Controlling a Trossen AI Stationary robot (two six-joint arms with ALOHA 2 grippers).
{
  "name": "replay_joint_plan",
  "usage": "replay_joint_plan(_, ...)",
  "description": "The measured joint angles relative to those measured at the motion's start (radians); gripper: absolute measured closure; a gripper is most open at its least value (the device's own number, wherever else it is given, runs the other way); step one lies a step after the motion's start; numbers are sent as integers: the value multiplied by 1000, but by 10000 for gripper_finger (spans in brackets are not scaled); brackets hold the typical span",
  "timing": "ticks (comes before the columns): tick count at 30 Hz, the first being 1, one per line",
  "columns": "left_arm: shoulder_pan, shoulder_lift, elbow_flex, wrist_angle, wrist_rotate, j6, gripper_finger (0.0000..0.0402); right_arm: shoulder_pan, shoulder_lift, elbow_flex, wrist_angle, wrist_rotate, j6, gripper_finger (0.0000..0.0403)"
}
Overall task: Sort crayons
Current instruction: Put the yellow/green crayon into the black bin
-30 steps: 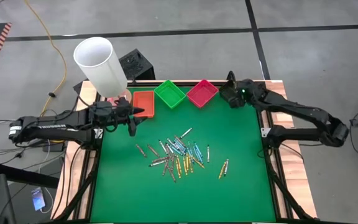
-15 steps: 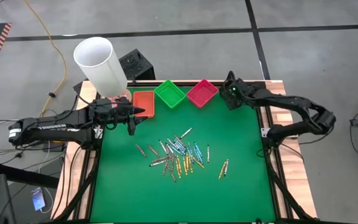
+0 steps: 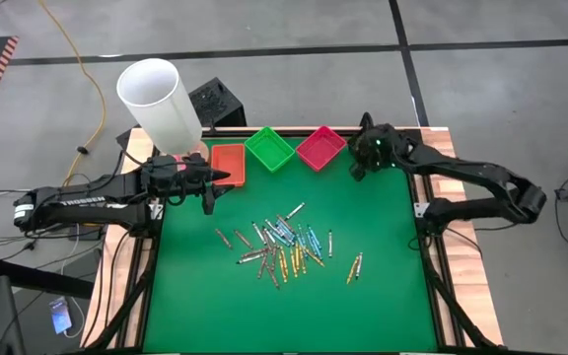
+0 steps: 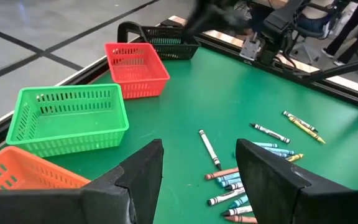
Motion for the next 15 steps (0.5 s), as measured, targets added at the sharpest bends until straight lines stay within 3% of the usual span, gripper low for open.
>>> replay_joint_plan(2, 0, 0, 0, 0, 0, 0, 210, 60, -36, 0, -28, -98, -16, 291)
replay_joint_plan(6, 0, 0, 0, 0, -1, 12, 210, 217, -77, 0, -116, -169, -5, 291)
replay_joint_plan(15, 0, 0, 0, 3, -1, 19, 210, 637, -6, 0, -155, -171, 105, 291)
